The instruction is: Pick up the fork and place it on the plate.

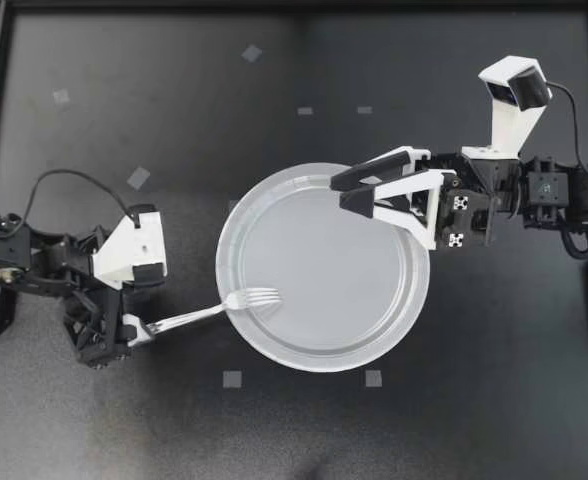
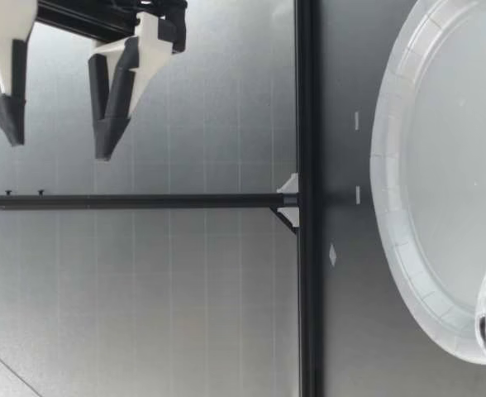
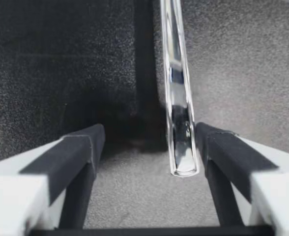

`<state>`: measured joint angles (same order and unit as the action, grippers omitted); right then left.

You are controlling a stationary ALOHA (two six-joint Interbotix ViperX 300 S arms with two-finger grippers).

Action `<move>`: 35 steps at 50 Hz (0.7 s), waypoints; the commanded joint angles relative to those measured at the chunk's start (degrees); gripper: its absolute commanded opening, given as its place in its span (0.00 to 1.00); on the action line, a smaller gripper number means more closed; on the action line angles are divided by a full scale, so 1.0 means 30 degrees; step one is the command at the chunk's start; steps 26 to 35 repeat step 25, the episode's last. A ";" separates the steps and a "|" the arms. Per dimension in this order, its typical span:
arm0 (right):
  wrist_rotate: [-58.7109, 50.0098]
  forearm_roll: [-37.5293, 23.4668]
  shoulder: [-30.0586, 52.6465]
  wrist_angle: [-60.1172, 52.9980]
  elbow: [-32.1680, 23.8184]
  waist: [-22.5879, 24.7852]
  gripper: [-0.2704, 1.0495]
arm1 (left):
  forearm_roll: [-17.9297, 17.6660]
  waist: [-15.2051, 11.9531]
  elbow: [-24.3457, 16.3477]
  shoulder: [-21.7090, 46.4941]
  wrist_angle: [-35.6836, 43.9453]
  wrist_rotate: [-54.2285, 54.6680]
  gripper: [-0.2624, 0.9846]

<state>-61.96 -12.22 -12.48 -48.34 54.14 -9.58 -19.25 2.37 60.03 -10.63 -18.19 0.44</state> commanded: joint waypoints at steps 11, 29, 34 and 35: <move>0.0059 0.0059 0.0029 0.0176 -0.0352 0.0088 0.77 | 0.0117 -0.0059 -0.0381 -0.0088 0.0059 0.0000 0.76; 0.0088 0.0059 0.0088 0.0205 -0.0322 0.0088 0.77 | 0.0117 -0.0059 -0.0410 0.0029 0.0088 0.0059 0.77; 0.0088 0.0059 0.0088 0.0205 -0.0322 0.0088 0.77 | 0.0117 -0.0059 -0.0410 0.0029 0.0088 0.0059 0.77; 0.0088 0.0059 0.0088 0.0205 -0.0322 0.0088 0.77 | 0.0117 -0.0059 -0.0410 0.0029 0.0088 0.0059 0.77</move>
